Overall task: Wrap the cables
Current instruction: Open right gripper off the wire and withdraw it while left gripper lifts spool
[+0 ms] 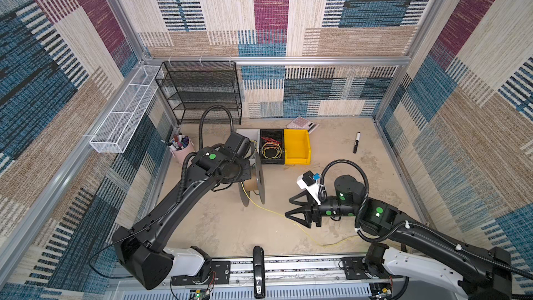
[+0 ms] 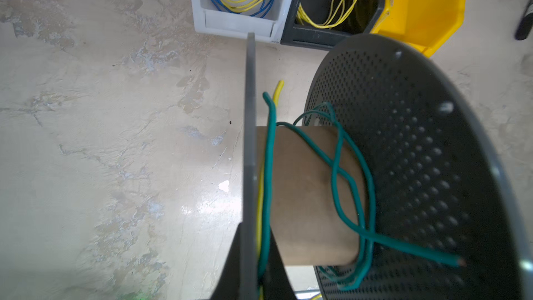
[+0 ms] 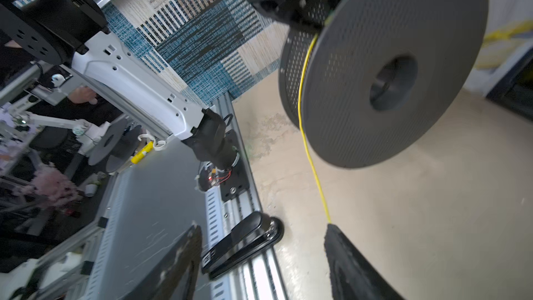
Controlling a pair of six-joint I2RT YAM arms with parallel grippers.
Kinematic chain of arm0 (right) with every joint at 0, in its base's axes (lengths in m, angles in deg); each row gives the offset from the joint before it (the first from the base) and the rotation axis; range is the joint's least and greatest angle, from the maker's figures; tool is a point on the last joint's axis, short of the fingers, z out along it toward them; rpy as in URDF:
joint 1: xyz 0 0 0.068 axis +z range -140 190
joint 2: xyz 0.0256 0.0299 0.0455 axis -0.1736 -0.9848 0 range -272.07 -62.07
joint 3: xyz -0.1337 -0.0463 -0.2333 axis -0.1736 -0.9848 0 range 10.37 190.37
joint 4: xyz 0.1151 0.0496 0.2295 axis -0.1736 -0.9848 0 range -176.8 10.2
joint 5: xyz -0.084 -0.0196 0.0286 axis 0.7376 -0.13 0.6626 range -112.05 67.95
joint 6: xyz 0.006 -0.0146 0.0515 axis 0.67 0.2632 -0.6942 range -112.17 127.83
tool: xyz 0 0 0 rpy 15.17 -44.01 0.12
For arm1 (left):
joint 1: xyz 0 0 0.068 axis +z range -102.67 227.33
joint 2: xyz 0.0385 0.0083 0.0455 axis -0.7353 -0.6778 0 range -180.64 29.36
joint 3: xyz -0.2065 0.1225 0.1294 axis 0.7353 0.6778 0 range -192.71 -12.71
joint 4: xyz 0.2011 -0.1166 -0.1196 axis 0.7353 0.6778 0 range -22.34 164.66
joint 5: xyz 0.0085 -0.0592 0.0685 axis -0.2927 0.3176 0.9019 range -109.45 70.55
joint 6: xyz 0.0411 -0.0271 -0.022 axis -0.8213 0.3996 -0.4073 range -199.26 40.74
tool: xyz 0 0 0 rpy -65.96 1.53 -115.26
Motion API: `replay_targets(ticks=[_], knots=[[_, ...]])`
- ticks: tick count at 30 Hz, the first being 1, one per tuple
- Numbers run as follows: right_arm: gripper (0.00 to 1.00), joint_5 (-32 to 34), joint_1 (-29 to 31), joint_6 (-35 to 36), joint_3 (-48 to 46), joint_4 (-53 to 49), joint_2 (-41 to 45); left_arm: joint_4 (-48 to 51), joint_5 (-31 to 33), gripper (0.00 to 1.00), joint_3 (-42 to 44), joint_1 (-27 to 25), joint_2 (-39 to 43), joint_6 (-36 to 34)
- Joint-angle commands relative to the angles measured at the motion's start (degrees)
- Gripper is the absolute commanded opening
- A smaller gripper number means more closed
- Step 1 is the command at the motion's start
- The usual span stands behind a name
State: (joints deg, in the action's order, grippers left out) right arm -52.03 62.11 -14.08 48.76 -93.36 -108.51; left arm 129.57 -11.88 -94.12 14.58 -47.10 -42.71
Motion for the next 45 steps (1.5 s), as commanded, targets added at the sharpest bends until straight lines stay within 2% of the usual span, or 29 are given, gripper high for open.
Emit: replay_targets(ticks=[1, 3, 6, 11, 15, 18, 22, 25, 30, 39, 45], knots=[[0.69, -3.1, 0.1, -18.0, -3.4, -0.9, 6.9, -5.1, 0.9, 0.00, 0.3, 0.2, 1.3, 2.6], [0.72, -4.8, 0.0, -25.9, -7.5, 2.9, 10.3, -5.9, 1.0, 0.00, 0.5, 0.2, 1.5, 3.3], [0.72, -6.5, 0.1, -34.0, -15.0, 8.4, 12.3, -7.9, 0.6, 0.00, 1.9, 0.2, 2.1, 4.1], [0.80, -6.3, 0.0, -47.4, -26.4, 28.4, 13.4, -10.6, 0.1, 0.00, 3.6, 0.2, 3.3, 4.8], [0.81, -1.2, 0.1, -49.3, -28.4, 29.5, 13.5, -10.7, 0.3, 0.00, 3.9, 0.2, 4.7, 4.6], [0.85, 4.5, -0.1, -50.5, -30.4, 27.6, 15.2, -10.7, 0.4, 0.00, 4.3, 0.2, 6.2, 4.7], [0.85, 12.4, -0.9, -54.7, -35.7, 31.2, 17.9, -9.9, -0.3, 0.00, 4.7, 0.2, 7.8, 4.3], [0.86, 17.2, -2.3, -53.6, -35.7, 27.7, 19.4, -9.6, -1.6, 0.00, 5.5, 0.2, 9.0, 4.4], [0.83, 18.8, -6.3, -56.6, -40.4, 32.3, 20.9, -13.0, -6.0, 0.00, 8.2, 0.4, 11.5, 4.5], [0.81, 15.9, -11.9, -58.0, -42.2, 36.2, 21.5, -13.0, -13.4, 0.00, 10.3, 0.6, 16.4, 1.2], [0.72, 15.8, -12.5, -57.6, -40.3, 35.6, 20.1, -10.7, -19.3, 0.00, 10.7, 0.7, 17.7, -2.7]])
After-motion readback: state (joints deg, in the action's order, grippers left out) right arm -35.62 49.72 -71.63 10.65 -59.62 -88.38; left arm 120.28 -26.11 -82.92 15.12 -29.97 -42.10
